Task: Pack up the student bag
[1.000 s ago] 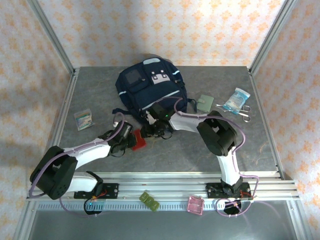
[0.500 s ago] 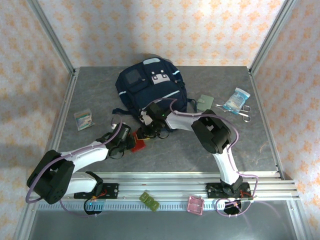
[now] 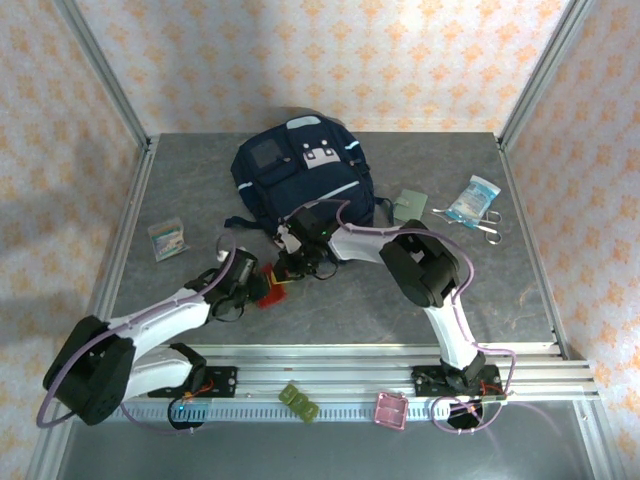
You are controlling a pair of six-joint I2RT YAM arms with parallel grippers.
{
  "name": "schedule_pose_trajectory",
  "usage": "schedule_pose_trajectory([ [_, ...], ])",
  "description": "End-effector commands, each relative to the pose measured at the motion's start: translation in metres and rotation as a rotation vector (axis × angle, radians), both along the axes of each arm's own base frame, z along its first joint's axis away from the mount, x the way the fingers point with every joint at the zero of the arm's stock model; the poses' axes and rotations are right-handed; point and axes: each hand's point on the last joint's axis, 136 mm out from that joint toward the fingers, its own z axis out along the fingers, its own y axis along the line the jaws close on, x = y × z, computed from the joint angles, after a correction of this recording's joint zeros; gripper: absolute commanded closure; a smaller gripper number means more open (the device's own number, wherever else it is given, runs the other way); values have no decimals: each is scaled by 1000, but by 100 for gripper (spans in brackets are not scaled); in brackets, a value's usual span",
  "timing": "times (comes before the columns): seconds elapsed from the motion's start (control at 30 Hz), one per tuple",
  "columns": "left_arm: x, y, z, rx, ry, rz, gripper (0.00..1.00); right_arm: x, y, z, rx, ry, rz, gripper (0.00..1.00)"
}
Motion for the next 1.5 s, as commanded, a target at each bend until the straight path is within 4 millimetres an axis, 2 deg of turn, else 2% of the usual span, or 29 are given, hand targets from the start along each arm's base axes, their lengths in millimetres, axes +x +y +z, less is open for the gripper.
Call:
schedule_pose_trajectory([
  [0.0, 21, -4, 56, -29, -144, 25, 46, 18, -7, 58, 103, -92, -50, 100],
  [0.13, 41, -10, 121, -54, -278, 2, 40, 32, -31, 92, 139, -139, -109, 100],
  [0.2, 49, -14, 145, -51, -320, -12, 39, 39, -43, 108, 165, -163, -143, 100],
  [0.27, 57, -18, 159, -49, -345, -28, 38, 45, -57, 123, 188, -183, -184, 100],
  [0.33, 67, -25, 164, -36, -352, -54, 37, 53, -75, 137, 214, -201, -241, 100],
  [0.47, 87, -43, 158, 28, -339, -166, 36, 70, -116, 153, 241, -235, -363, 100],
  [0.7, 118, -85, 141, 150, -333, -360, 34, 99, -209, 171, 232, -314, -661, 100],
  [0.83, 134, -111, 130, 293, -327, -456, 33, 108, -258, 173, 223, -333, -811, 100],
  [0.93, 147, -129, 126, 403, -334, -510, 31, 109, -284, 172, 227, -335, -892, 100],
  [1.1, 167, -147, 110, 592, -331, -571, 30, 106, -302, 170, 231, -333, -944, 100],
  [1.23, 185, -147, 96, 704, -320, -572, 30, 102, -303, 170, 236, -330, -949, 100],
  [1.27, 188, -147, 100, 719, -333, -566, 30, 102, -303, 169, 238, -327, -950, 100],
  [1.3, 192, -146, 86, 755, -315, -567, 30, 101, -303, 169, 242, -325, -949, 100],
  [1.47, 206, -145, 80, 838, -332, -563, 38, 99, -302, 170, 252, -322, -948, 100],
])
